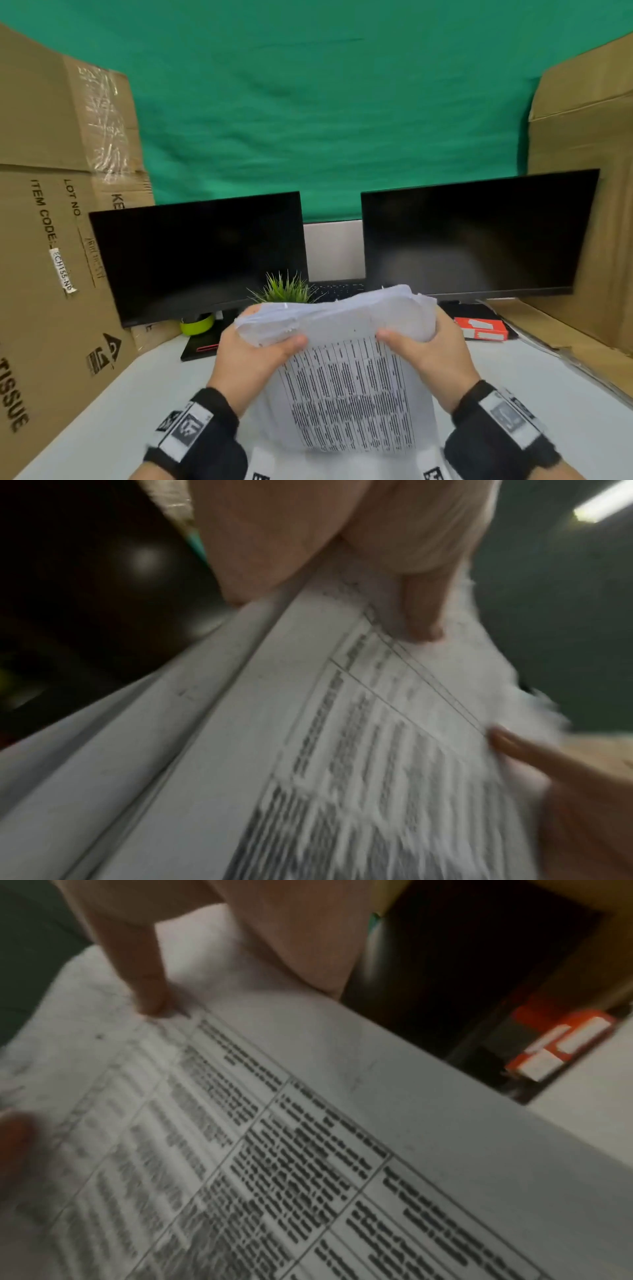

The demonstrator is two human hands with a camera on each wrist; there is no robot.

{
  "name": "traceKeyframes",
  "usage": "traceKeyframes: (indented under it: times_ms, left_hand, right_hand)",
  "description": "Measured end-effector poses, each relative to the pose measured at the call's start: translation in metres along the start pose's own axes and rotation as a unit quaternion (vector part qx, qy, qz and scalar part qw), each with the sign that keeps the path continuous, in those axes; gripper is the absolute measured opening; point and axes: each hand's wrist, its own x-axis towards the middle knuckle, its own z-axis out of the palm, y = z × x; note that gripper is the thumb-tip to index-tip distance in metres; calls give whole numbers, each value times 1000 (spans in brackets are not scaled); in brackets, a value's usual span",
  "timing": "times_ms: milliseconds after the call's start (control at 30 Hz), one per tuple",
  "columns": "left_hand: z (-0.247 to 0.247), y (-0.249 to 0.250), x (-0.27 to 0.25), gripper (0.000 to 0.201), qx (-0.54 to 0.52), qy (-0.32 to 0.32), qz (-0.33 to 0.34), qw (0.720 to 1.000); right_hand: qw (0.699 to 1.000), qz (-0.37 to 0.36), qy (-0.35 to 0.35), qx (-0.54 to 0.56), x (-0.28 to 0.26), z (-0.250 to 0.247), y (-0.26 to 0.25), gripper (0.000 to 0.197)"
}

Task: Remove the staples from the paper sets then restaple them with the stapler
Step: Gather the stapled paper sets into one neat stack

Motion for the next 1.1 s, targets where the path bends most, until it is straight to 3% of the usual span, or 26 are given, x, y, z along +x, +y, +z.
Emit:
traceKeyframes:
  times_ms: [100, 233, 367, 533, 600, 667, 733, 800, 900, 1000, 1100]
  left_hand:
    - [11, 16, 2, 36, -20, 38, 13, 999]
    - [27, 41, 12, 32, -25, 89, 67, 993]
    - [24, 33, 13, 43, -24, 113, 43, 992]
    - [0, -12, 3, 66, -38, 32, -63, 997]
    - [3, -20, -7, 76, -18, -2, -81, 997]
    - [5, -20, -9, 76, -4, -22, -75, 997]
    - [0, -19, -7, 66, -37, -6, -57, 998]
    - [-4, -17, -5, 74, -63, -16, -43, 997]
    - [-1, -17, -8, 102, -50, -42, -34, 997]
    - [-2, -22, -12, 103, -44, -48, -30, 997]
    - [5, -16, -17, 99, 1, -57, -16, 998]
  right_hand:
    - [997, -46, 63, 7, -1, 11, -18, 36]
    - [992, -112, 53, 7, 1, 25, -45, 27]
    - [998, -52, 24, 27, 10, 16, -36, 40]
    - [995, 66, -74, 21, 6, -10, 14, 42]
    - [986, 70, -145, 32, -1, -9, 21, 52]
    - [983, 36, -171, 58, -1, -8, 23, 64]
    - [986, 2, -135, 96, 3, -8, 28, 77]
    - [989, -11, -111, 93, 4, -7, 29, 82]
    - [990, -22, -105, 86, 2, -1, 33, 81]
    - [992, -16, -59, 109, 1, -2, 34, 70]
    - [994, -29, -65, 82, -8, 4, 24, 65]
